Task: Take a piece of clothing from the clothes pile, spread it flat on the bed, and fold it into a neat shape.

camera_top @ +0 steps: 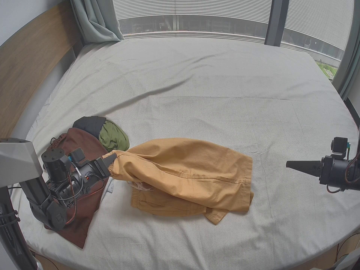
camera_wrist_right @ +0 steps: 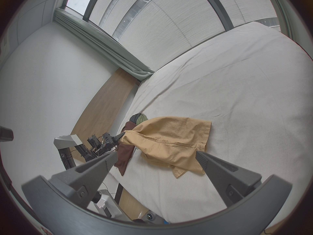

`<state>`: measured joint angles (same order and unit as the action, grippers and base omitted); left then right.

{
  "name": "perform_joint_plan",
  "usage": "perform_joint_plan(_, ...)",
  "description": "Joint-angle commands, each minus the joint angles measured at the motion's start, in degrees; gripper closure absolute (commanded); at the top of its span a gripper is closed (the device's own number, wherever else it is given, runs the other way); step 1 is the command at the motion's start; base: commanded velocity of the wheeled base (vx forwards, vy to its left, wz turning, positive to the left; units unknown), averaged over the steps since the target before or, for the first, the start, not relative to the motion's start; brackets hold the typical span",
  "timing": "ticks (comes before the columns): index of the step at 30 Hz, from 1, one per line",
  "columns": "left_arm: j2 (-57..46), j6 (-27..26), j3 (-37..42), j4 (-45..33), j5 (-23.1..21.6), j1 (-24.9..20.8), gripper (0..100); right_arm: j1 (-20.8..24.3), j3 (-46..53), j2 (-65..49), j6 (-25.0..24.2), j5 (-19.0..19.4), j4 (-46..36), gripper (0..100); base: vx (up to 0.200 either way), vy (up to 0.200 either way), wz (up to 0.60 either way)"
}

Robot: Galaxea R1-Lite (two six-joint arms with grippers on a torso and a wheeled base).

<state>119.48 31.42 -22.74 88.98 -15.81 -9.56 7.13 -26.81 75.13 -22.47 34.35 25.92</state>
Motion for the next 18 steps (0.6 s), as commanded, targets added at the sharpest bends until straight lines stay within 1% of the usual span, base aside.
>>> perform_joint_plan(1, 0.1, 0.0, 0.1, 0.1, 0.0, -0.2, 100, 0.3, 0.1, 2.7, -0.2, 0.0, 1.2, 0, 0.000, 0.000, 0.00)
perform_joint_plan(7, 0.1, 0.0, 0.1, 0.1, 0.0, -0.5, 100, 0.3, 0.4, 6.9, -0.2, 0.1, 5.1, 0, 0.000, 0.000, 0.00)
perform_joint_plan(9, 0.2, 0.0, 0.1, 0.1, 0.0, -0.6, 100, 0.3, 1.1, 10.1, -0.2, 1.4, 7.7, 0, 0.000, 0.000, 0.00)
perform_joint_plan(12, 0.4, 0.0, 0.1, 0.1, 0.0, -0.6, 100, 0.3, 1.4, 12.7, -0.2, 2.2, 9.9, 0, 0.000, 0.000, 0.00)
perform_joint_plan(18, 0.5, 0.0, 0.1, 0.1, 0.0, -0.6, 100, 0.3, 1.4, 17.9, -0.5, 2.2, 13.9, 0, 0.000, 0.000, 0.00)
